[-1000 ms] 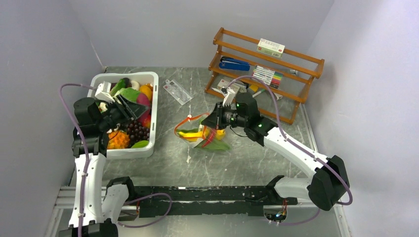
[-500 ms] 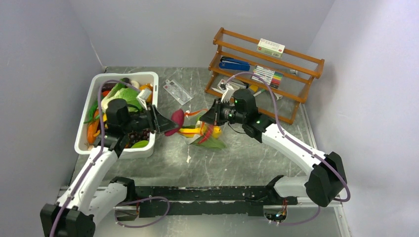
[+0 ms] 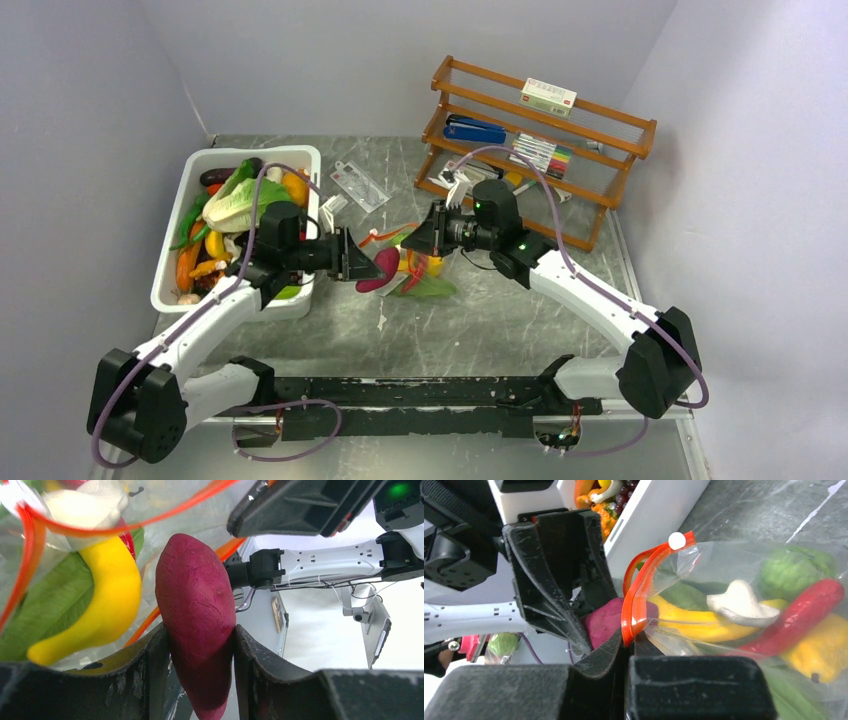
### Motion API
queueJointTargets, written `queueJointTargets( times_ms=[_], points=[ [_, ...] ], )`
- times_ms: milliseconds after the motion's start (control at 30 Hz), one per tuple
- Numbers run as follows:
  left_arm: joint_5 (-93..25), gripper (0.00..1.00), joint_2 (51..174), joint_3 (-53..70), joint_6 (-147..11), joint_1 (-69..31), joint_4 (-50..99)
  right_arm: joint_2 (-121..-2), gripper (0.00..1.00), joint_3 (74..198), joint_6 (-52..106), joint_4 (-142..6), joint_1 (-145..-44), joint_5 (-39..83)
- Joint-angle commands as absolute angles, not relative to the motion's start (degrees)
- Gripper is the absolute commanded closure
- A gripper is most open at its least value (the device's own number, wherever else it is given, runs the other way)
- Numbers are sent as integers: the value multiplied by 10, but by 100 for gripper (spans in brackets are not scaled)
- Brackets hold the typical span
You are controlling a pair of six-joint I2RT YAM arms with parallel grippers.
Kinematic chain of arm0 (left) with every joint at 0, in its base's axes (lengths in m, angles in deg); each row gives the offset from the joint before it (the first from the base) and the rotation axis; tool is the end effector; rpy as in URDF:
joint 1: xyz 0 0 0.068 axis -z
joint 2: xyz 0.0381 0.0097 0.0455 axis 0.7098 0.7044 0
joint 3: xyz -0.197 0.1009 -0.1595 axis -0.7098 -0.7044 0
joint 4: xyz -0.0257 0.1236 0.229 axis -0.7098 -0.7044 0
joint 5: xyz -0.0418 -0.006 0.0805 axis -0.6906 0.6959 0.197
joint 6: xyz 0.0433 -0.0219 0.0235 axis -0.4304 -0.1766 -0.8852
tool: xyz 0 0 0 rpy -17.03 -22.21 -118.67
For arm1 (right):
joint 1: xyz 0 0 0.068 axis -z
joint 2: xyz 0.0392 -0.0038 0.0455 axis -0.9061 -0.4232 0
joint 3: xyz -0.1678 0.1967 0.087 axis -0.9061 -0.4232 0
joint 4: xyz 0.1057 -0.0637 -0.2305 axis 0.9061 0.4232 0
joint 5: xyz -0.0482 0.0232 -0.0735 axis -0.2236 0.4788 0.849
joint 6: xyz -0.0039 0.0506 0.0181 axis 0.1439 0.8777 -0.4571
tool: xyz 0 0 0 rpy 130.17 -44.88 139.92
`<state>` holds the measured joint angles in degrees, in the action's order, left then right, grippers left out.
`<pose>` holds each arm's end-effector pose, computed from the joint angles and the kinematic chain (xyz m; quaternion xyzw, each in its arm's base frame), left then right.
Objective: Place the food in the zip-top bag and seal the zipper
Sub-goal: Place the fake vegetable in the zipper food storage bag.
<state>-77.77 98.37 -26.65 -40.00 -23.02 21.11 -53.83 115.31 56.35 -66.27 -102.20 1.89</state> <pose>0.2001 -0.1120 0.2593 0.1200 0.7849 -0.5659 0.2221 0.2233 0.1910 0.3094 -0.1465 0.7949 0.4915 0.3243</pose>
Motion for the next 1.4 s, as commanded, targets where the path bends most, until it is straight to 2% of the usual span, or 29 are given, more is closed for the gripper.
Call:
queueJointTargets(
  times_ms=[0,133,400,600,967,1167,1300,1367],
  points=[
    [-776,76,1015,-236,-425,-220,226,-538,100,1164,558,-709,-1026,-32],
    [-758,72,1044,-211,-441,-219,196,-547,100,1175,544,-699,-1036,-51],
    [-741,51,1027,-195,-481,-220,185,-549,100,1172,538,-701,-1038,-65],
    [-735,38,1024,-164,-554,-219,99,-536,100,1167,536,-693,-1038,-38],
    [-665,37,926,-119,-575,-219,48,-522,100,1141,562,-730,-1035,-63],
    [-583,36,895,-21,-689,-219,-90,-506,100,1111,629,-810,-1026,-127],
    [-590,43,891,9,-781,-219,-159,-494,100,1091,656,-857,-1019,-169],
    [-612,42,885,-2,-835,-219,-184,-489,100,1090,651,-865,-1015,-195]
  ],
)
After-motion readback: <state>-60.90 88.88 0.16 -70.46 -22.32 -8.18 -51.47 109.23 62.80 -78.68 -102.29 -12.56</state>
